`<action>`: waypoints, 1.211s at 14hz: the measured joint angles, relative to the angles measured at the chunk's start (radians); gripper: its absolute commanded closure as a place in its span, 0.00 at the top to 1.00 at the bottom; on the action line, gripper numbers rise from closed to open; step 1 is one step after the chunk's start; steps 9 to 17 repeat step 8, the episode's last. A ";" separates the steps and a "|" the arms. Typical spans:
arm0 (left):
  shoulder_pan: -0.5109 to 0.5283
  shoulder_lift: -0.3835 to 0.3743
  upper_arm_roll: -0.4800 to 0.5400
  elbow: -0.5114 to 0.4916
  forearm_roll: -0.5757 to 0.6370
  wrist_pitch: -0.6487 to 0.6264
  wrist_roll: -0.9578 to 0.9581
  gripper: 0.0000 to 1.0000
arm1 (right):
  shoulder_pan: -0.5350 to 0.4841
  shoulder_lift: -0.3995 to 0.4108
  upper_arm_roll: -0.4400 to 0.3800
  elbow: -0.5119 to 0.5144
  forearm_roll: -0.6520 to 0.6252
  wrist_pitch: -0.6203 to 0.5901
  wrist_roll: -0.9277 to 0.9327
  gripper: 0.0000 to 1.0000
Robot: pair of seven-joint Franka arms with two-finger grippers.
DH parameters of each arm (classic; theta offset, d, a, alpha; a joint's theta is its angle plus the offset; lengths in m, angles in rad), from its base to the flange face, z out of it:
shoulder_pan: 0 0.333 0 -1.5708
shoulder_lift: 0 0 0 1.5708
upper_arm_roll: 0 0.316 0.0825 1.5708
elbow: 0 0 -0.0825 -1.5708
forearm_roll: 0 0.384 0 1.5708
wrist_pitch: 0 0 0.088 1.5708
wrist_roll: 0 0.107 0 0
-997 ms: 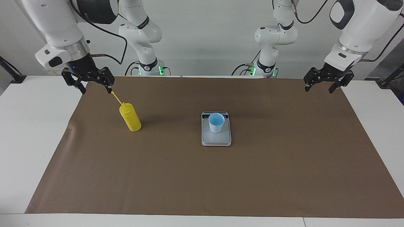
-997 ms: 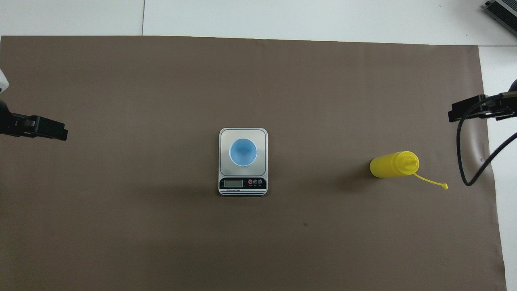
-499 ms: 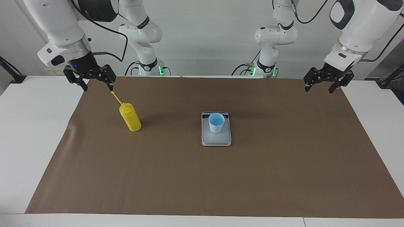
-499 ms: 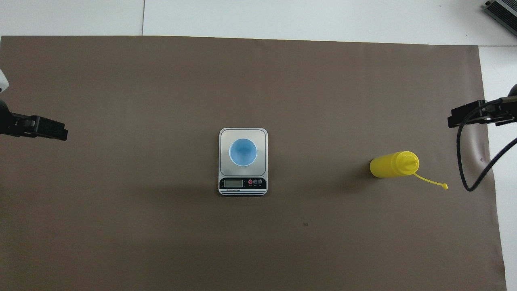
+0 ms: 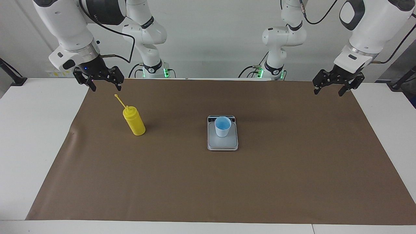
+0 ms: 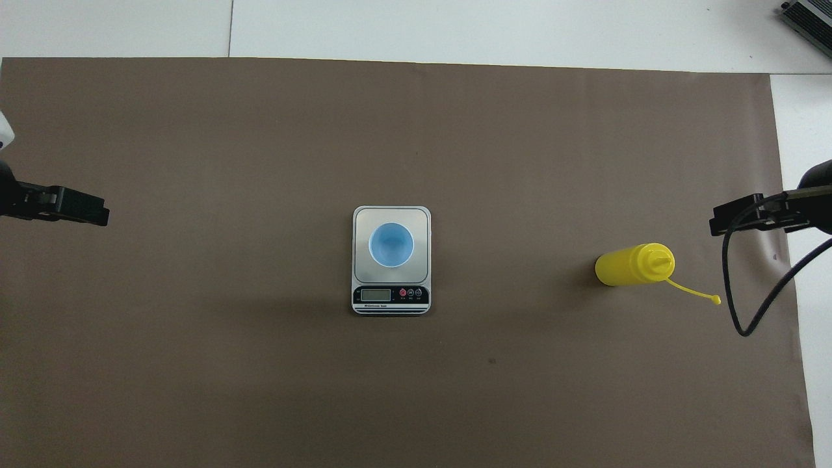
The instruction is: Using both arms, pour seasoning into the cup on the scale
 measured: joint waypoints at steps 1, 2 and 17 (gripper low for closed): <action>0.000 0.000 0.000 0.000 0.000 0.000 0.000 1.00 | 0.000 -0.004 0.001 -0.005 0.000 0.000 0.000 1.00; 0.000 0.000 0.000 0.000 0.000 0.000 0.000 1.00 | 0.001 -0.006 0.003 -0.008 0.000 0.000 0.001 1.00; 0.000 0.000 0.000 0.000 0.000 0.000 0.000 1.00 | 0.039 -0.015 0.011 -0.017 0.000 0.000 0.072 1.00</action>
